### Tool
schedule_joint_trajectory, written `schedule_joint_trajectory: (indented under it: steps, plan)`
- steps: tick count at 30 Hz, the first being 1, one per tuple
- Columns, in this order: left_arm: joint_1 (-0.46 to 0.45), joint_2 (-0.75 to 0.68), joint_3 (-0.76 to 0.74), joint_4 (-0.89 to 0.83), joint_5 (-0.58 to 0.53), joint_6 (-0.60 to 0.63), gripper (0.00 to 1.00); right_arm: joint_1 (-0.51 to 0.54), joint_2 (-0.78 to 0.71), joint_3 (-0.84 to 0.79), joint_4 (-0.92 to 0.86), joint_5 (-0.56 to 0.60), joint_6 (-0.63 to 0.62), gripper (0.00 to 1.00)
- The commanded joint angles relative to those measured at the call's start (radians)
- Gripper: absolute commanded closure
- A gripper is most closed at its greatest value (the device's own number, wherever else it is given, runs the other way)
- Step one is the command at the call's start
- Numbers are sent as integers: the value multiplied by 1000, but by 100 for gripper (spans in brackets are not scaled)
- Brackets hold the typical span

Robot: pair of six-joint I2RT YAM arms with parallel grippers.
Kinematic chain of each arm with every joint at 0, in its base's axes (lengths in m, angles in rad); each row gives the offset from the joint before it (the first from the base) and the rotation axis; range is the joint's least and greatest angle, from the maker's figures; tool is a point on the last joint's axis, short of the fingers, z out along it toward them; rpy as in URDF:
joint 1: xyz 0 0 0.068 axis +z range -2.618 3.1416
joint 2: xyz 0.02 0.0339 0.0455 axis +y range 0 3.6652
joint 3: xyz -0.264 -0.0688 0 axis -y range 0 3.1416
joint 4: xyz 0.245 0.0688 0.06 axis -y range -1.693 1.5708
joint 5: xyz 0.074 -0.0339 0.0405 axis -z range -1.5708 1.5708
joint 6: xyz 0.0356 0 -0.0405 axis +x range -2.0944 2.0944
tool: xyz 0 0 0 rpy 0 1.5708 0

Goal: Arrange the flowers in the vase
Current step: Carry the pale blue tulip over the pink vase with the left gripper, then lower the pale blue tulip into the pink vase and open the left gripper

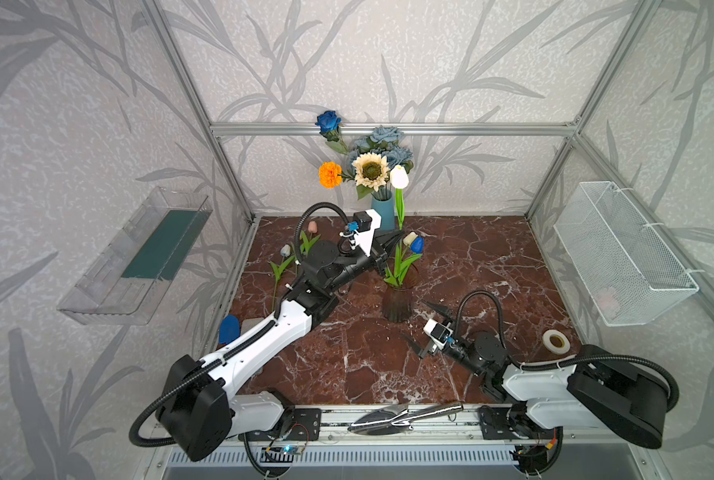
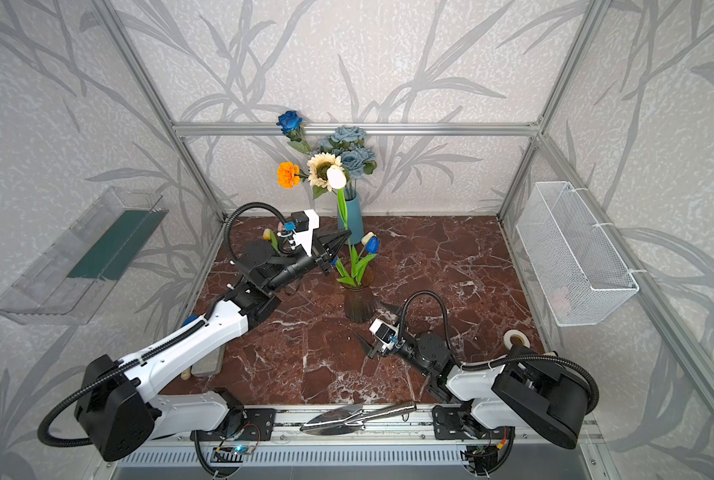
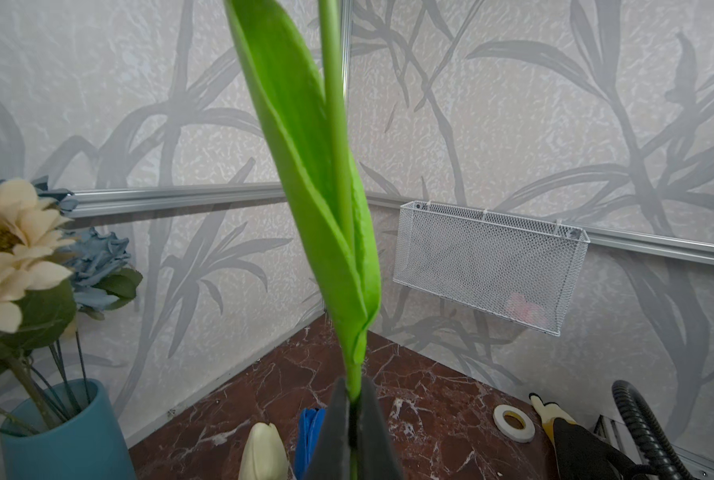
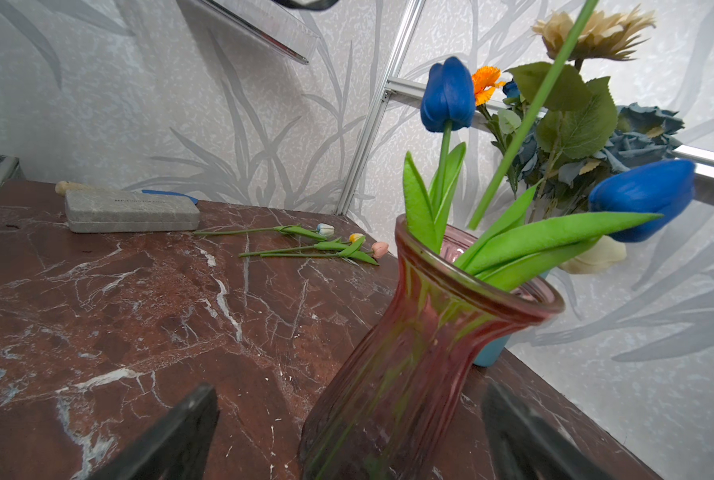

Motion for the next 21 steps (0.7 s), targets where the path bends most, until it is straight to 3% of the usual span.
schedule_joint_trajectory:
  steps: [1, 14, 18, 21]
  plan:
    - [-6, 1, 10, 49, -3, 9, 100, 9, -8, 7, 47, 16, -9, 1]
    - [-10, 34, -124, 94, -35, 21, 100, 10, 15, 14, 47, 13, -6, 1]
    - [-14, 34, -149, 88, -14, 44, 93, 10, 20, 15, 48, 10, -5, 1]
    - [-16, 21, -167, 78, -16, 64, 78, 10, 21, 15, 47, 10, -6, 0]
